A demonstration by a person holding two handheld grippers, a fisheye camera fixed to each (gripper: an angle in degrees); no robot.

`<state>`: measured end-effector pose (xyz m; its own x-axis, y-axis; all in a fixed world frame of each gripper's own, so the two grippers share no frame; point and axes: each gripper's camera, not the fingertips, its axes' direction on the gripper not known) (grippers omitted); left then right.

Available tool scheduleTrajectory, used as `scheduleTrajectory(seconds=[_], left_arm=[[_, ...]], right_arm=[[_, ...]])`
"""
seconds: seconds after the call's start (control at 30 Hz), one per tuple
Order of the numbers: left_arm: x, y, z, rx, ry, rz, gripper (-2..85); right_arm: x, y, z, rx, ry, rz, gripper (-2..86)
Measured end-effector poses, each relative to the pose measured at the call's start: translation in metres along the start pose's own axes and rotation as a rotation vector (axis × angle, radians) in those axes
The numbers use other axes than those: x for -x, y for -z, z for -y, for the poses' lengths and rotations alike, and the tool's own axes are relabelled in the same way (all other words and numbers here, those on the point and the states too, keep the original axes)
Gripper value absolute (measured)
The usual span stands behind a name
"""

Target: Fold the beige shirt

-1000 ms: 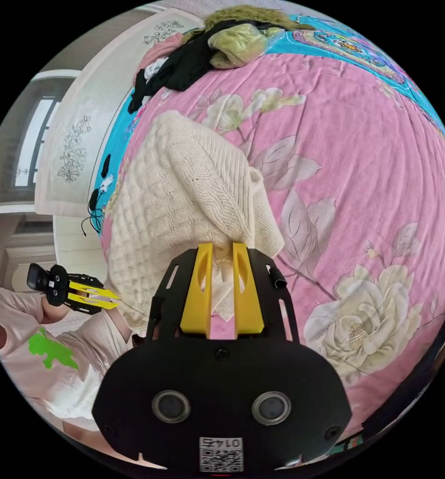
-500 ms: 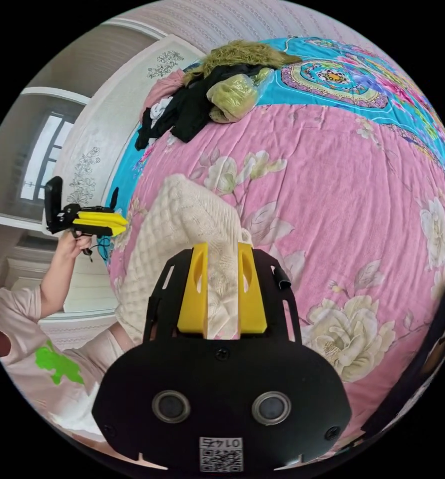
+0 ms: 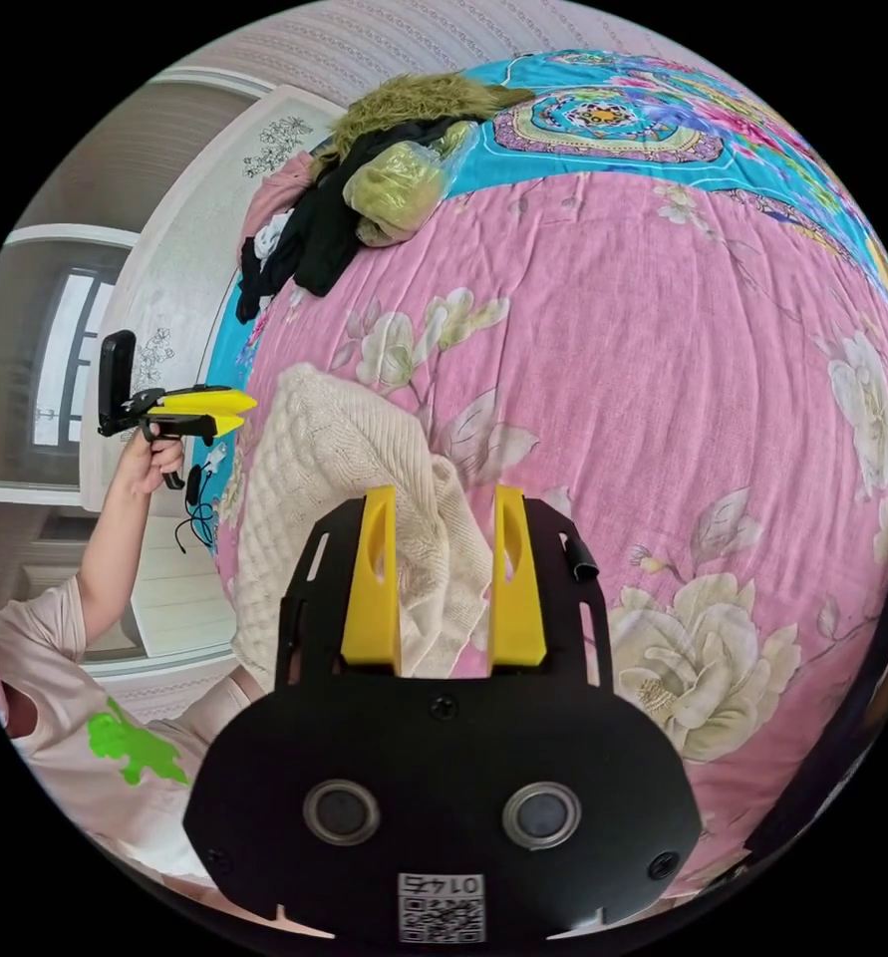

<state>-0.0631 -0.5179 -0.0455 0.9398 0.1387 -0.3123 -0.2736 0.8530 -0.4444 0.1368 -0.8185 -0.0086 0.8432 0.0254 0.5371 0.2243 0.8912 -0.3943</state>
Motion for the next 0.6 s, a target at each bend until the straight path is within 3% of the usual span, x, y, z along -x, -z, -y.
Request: scheduleTrajectory(seconds=[0.1, 0.33, 0.47, 0.6], left_arm=[[0.012, -0.007, 0.014, 0.062, 0.001, 0.058, 12.6], [0.035, -0.028, 0.024, 0.113, 0.067, -0.067, 10.0], [0.041, -0.032, 0.019, 0.094, 0.081, -0.138, 6.4], [0.035, -0.014, 0.006, 0.062, 0.037, -0.117, 5.2]], right_arm=[[-0.002, -0.01, -0.003, 0.047, 0.004, 0.045, 15.6], [-0.006, -0.028, -0.019, 0.086, -0.018, 0.04, 13.2], [-0.003, -0.039, -0.033, 0.168, 0.029, 0.123, 5.1], [0.005, -0.035, -0.046, 0.138, 0.07, 0.073, 3.3]])
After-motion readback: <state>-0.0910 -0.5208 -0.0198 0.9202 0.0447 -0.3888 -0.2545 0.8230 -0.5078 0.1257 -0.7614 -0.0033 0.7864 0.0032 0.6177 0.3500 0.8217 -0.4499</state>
